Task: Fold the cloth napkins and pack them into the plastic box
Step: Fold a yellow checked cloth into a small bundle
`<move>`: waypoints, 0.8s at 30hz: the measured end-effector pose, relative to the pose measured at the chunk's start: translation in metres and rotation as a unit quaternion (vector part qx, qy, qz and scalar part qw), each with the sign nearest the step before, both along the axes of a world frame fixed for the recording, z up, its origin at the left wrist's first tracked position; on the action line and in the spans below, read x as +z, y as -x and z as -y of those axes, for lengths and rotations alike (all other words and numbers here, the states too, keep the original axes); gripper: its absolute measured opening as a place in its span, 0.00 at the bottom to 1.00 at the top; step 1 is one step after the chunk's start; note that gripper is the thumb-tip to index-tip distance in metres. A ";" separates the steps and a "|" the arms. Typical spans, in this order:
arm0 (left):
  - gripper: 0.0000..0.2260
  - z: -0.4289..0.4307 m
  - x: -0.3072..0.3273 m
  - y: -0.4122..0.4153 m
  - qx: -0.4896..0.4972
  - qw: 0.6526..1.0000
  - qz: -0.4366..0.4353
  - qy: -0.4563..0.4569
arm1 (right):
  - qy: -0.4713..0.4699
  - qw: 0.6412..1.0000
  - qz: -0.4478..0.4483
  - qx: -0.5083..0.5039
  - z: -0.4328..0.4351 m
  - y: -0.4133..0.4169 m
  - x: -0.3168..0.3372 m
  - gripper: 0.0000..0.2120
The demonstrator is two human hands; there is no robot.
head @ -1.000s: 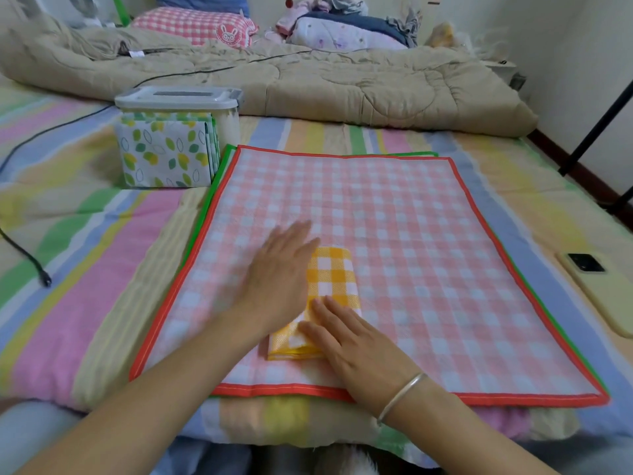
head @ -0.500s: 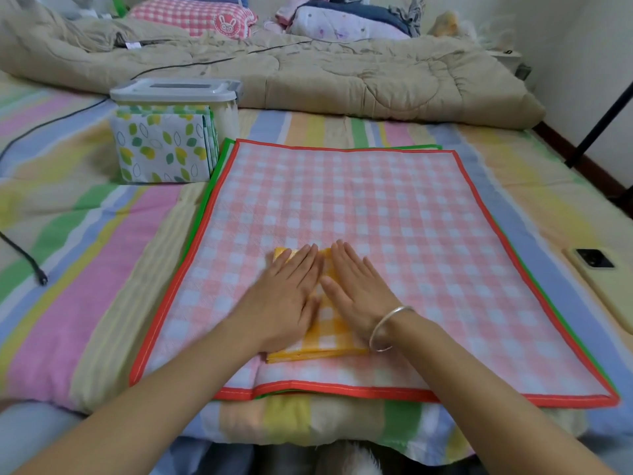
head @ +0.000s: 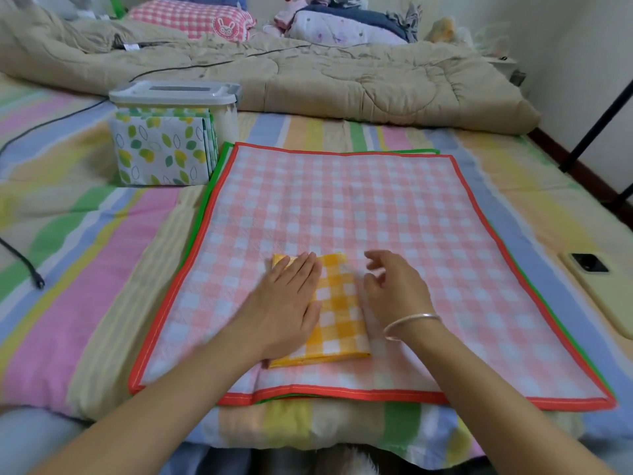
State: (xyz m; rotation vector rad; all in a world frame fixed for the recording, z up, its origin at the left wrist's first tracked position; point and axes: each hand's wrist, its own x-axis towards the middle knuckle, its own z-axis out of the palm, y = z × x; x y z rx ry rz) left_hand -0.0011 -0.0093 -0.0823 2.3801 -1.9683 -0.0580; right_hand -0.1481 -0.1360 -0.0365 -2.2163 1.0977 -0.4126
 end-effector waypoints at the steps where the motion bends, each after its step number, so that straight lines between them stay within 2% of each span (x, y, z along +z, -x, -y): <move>1: 0.35 0.000 -0.001 0.000 0.001 1.000 -0.001 0.000 | -0.006 0.999 -0.032 -0.018 -0.003 0.006 0.000 0.15; 4: 0.36 0.000 -0.001 0.000 0.004 1.000 0.000 -0.002 | -0.108 0.989 -0.098 0.010 -0.014 0.017 0.000 0.15; 7: 0.37 0.000 0.000 0.000 0.011 1.000 -0.006 0.003 | -0.152 0.983 -0.081 0.059 -0.028 0.023 0.005 0.19; 10: 0.37 0.001 -0.001 -0.002 0.028 0.999 -0.013 0.012 | -0.098 0.988 -0.049 0.112 -0.046 0.025 0.004 0.30; 12: 0.37 0.001 0.000 -0.003 0.039 0.999 -0.032 0.003 | -0.064 0.992 -0.019 0.107 -0.050 0.024 0.001 0.32; 14: 0.35 0.003 0.011 -0.005 0.064 0.991 -0.112 0.021 | -0.056 0.993 0.005 0.105 -0.047 0.023 0.001 0.32; 16: 0.31 0.006 0.026 -0.013 0.106 0.970 -0.192 0.104 | -0.039 0.993 0.014 0.111 -0.038 0.019 0.005 0.32; 19: 0.24 0.004 0.044 -0.039 0.189 0.944 -0.154 0.222 | -0.006 0.993 0.025 0.114 -0.026 0.005 0.015 0.32; 21: 0.20 -0.003 0.050 -0.062 0.242 0.931 -0.152 0.228 | 0.013 0.992 0.015 0.124 -0.018 -0.013 0.023 0.31; 24: 0.16 -0.018 0.053 -0.090 0.292 0.896 -0.248 0.224 | 0.046 0.990 -0.011 0.136 -0.006 -0.047 0.037 0.30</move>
